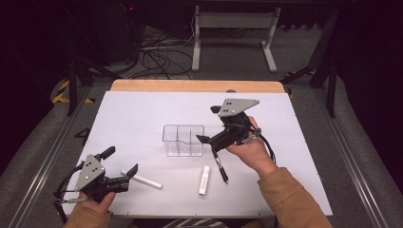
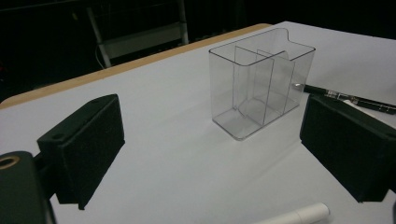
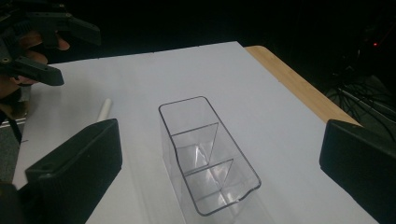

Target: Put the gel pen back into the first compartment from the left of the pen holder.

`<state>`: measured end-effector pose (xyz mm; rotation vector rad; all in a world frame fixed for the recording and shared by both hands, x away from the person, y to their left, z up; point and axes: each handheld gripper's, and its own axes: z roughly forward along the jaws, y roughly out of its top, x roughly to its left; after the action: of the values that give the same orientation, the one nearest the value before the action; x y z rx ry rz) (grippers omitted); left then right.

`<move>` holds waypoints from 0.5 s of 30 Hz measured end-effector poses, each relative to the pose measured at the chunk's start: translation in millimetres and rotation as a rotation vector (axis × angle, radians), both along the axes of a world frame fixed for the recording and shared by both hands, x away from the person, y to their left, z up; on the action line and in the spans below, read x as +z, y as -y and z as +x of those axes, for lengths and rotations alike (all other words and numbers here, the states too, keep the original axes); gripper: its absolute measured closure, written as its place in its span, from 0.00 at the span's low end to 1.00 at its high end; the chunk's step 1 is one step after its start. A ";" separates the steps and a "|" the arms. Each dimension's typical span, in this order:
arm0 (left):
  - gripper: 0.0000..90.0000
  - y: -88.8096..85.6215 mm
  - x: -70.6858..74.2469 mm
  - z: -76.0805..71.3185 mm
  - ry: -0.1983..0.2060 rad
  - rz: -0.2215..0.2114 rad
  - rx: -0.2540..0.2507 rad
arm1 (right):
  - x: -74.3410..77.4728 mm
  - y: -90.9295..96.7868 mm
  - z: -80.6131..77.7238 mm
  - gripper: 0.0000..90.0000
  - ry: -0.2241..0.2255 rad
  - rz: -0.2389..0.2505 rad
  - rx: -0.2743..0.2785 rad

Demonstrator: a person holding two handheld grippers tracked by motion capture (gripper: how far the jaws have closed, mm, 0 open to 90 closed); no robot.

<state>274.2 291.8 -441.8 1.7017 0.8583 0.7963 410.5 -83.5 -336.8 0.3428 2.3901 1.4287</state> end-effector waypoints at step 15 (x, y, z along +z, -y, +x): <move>0.08 0.0 0.5 -0.1 0.009 0.001 0.004 | -5.8 25.0 -11.8 0.00 -0.047 0.085 -0.084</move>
<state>274.1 291.9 -441.3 1.6972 0.8554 0.8061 398.7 -108.5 -342.6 0.4973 2.3264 1.5025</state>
